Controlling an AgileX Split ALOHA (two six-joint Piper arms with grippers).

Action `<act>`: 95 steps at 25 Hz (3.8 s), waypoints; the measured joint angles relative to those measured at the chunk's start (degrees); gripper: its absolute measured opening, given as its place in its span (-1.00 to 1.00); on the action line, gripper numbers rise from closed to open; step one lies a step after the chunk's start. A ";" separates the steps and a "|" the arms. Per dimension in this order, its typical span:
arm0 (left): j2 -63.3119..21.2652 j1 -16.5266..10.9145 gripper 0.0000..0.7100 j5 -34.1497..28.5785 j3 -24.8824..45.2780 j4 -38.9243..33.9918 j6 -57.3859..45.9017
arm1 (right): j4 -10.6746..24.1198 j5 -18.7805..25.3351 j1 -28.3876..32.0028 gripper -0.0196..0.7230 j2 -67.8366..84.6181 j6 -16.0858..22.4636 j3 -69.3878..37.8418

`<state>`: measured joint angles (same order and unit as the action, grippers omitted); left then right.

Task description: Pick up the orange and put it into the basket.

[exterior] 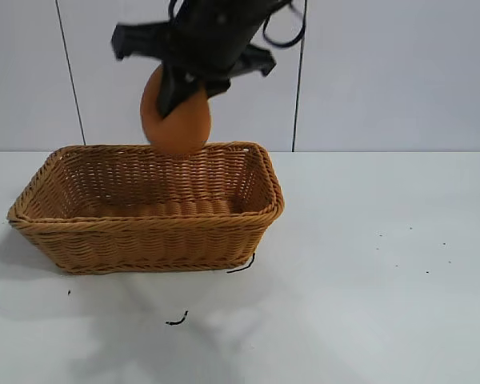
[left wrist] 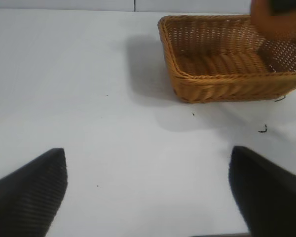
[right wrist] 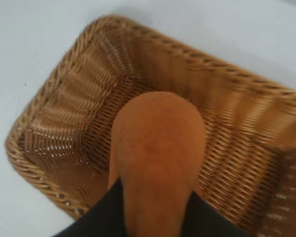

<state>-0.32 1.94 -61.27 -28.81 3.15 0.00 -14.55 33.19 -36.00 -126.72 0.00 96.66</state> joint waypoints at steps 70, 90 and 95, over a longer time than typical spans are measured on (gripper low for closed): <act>0.00 0.00 0.80 0.01 0.00 0.00 0.00 | 13.16 36.22 39.32 0.87 67.42 -1.39 -42.36; 0.00 0.00 0.80 -0.05 0.00 0.00 0.00 | 12.41 25.68 39.01 0.87 115.66 -4.62 -67.99; 0.00 0.00 0.80 -0.05 0.00 0.00 0.00 | 12.46 25.57 37.30 0.87 119.67 -4.62 -67.99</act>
<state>-0.32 1.94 -61.32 -28.81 3.15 0.00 -2.08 58.76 1.30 -7.05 -4.62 28.67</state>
